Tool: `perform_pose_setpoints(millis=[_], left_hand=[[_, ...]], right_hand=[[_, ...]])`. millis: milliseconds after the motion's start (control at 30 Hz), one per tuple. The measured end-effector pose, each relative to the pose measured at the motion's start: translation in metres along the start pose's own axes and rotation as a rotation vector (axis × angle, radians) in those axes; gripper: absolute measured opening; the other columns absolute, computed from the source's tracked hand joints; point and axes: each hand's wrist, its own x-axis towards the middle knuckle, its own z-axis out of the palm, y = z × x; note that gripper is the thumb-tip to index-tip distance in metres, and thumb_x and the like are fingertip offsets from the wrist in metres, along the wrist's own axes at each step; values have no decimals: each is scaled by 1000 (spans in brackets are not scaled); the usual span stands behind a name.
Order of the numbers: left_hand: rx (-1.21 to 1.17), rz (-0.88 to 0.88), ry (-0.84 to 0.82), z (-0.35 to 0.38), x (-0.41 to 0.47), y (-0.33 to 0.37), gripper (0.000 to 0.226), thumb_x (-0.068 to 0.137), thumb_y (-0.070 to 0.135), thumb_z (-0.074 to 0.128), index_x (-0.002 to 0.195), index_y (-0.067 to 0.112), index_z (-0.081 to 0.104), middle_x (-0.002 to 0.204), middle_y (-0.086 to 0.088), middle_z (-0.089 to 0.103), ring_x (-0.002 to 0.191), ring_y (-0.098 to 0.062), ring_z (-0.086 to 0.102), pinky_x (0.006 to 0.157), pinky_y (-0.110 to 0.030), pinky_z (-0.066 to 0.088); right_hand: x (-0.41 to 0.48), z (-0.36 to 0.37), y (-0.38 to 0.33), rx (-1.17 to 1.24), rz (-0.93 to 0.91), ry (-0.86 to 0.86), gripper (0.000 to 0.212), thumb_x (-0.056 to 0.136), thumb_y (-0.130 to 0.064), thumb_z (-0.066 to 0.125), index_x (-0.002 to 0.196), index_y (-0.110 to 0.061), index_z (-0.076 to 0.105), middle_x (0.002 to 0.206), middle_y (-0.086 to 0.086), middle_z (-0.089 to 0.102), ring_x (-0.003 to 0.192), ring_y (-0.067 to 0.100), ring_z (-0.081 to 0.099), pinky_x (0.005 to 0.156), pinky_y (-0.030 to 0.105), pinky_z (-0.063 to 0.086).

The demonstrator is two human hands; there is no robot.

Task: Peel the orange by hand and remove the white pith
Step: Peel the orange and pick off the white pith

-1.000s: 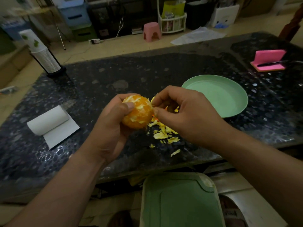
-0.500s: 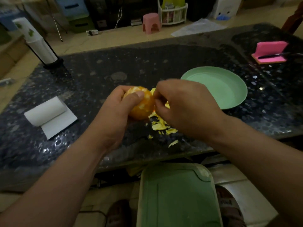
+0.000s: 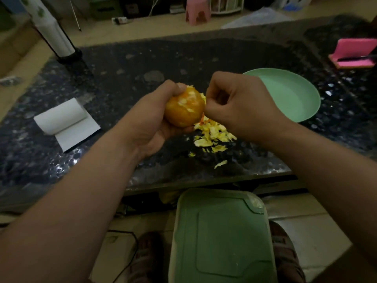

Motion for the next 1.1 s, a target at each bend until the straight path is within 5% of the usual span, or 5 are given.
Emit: perform_pose_setpoints(millis=[300, 533, 633, 900, 1100], left_hand=[[-139, -144, -45, 8, 14, -6, 52, 101, 49, 58, 141, 15, 58, 119, -24, 74, 74, -27, 72, 45, -24, 49], [-122, -112, -51, 15, 21, -3, 19, 102, 35, 61, 110, 20, 66, 88, -6, 78, 76, -22, 70, 50, -24, 53], [-70, -109, -50, 17, 21, -4, 20, 100, 34, 63, 113, 20, 68, 88, -4, 79, 77, -21, 71, 52, -25, 55], [120, -121, -58, 23, 22, -9, 37, 98, 44, 66, 122, 16, 67, 96, -8, 77, 76, -19, 73, 56, -29, 58], [137, -181, -93, 21, 17, -8, 34, 98, 51, 62, 110, 21, 70, 91, -9, 77, 73, -25, 73, 50, -23, 51]], right_hand=[[4, -10, 26, 286, 267, -102, 8, 102, -23, 68, 98, -25, 75, 84, -5, 77, 61, 5, 66, 62, 41, 62], [4, -20, 27, 232, 193, -121, 5, 96, -27, 76, 99, -29, 75, 79, -9, 75, 73, 9, 72, 68, 37, 64], [2, -21, 27, 107, 136, -121, 3, 96, -28, 75, 98, -30, 76, 76, -14, 72, 72, 2, 69, 64, 23, 57], [0, -20, 22, -310, -107, -115, 10, 94, -30, 63, 87, -24, 65, 67, -6, 61, 60, 15, 56, 56, 34, 48], [1, -18, 23, -65, 60, -140, 8, 88, -25, 71, 82, -25, 66, 66, -7, 64, 63, 9, 60, 57, 33, 51]])
